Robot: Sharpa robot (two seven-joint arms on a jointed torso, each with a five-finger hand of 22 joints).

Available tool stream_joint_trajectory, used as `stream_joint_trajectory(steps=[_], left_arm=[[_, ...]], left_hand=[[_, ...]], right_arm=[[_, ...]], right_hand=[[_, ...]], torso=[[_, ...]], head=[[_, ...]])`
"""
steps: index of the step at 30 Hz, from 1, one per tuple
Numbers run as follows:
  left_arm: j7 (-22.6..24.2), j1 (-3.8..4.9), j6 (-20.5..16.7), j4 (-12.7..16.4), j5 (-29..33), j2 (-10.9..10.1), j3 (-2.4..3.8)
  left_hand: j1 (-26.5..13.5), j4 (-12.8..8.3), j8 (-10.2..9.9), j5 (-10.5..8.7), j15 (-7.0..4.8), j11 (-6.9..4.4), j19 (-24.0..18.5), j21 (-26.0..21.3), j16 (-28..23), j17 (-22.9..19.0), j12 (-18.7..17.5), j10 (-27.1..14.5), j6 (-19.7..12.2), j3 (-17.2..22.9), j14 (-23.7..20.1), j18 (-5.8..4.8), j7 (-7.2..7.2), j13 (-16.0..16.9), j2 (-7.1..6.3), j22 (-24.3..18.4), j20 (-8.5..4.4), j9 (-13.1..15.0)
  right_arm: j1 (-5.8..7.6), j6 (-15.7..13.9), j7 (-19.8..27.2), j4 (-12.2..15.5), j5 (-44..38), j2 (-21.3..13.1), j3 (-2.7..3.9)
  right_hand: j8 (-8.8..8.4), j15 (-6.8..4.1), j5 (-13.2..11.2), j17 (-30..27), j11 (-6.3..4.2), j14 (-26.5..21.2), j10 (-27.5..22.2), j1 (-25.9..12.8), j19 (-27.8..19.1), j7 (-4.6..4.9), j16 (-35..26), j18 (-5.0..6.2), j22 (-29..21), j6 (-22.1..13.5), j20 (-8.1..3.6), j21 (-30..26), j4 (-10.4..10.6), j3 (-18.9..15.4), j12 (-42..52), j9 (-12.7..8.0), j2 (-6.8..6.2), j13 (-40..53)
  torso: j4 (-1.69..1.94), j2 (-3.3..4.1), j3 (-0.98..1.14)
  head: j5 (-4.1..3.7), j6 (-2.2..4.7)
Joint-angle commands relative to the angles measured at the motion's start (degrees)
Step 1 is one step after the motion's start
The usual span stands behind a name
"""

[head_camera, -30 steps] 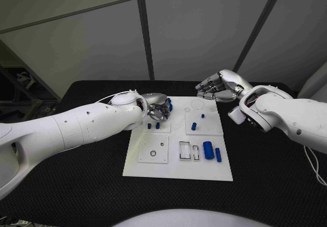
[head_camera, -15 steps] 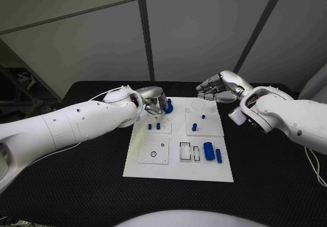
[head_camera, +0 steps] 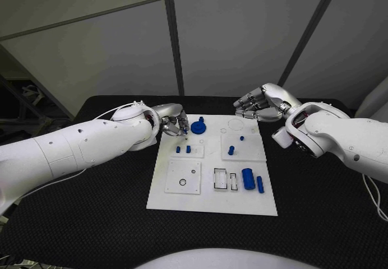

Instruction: Assemble the parts on the task board

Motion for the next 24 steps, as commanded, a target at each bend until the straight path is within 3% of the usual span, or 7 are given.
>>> stream_joint_trajectory(steps=[1, 15, 24], left_arm=[[-0.93, -0.09, 2.65, 0.28, 0.38, -0.08, 0.05], [-1.67, -0.55, 4.8, 0.29, 0.38, 0.0, 0.05], [-1.63, -0.67, 5.11, -0.25, 0.38, 0.58, 0.05]], left_hand=[[-0.43, 0.13, -0.35, -0.38, -0.04, 0.0, 0.36, 0.25, 0.08, -0.05, -0.29, 0.45, 0.38, 0.34, 0.38, -4.46, -0.16, -0.06, 0.0, 0.06, -0.17, -0.03], [-0.6, 0.16, -0.4, -0.43, -0.05, -0.04, 0.26, 0.1, -0.04, -0.38, -0.41, 0.56, 0.44, 0.31, 0.27, -4.43, -0.21, -0.08, -0.08, 0.0, -0.15, -0.08], [-0.73, 0.21, -0.42, -0.51, -0.06, -0.05, 0.24, 0.07, -0.08, -0.48, -0.47, 0.63, 0.5, 0.29, 0.22, -4.42, -0.23, -0.09, -0.1, 0.01, -0.15, -0.1]], right_arm=[[0.1, 0.29, 0.55, 0.04, -0.06, -0.02, 0.04], [0.09, 0.31, 0.55, 0.05, -0.06, 0.07, 0.04], [0.09, 0.3, 0.54, 0.08, -0.06, 0.06, 0.04]], right_hand=[[-0.16, -0.02, 0.2, -0.08, 0.09, -0.19, -0.26, -0.47, 0.4, 0.27, -0.16, 0.31, -0.08, -0.26, 0.17, -0.3, -0.1, -0.33, -0.19, -0.03, 0.19, 0.02], [-0.16, -0.02, 0.2, -0.08, 0.09, -0.19, -0.26, -0.47, 0.4, 0.27, -0.16, 0.31, -0.08, -0.26, 0.17, -0.3, -0.1, -0.33, -0.19, -0.03, 0.19, 0.02], [-0.16, -0.02, 0.2, -0.08, 0.09, -0.19, -0.26, -0.47, 0.4, 0.27, -0.16, 0.31, -0.08, -0.26, 0.17, -0.3, -0.1, -0.33, -0.19, -0.03, 0.19, 0.02]], torso=[[-0.06, 0.01, 0.0], [-0.05, 0.03, 0.05], [-0.09, 0.04, -0.04]], head=[[0.15, 0.03], [0.36, -0.04], [0.25, -0.08]])
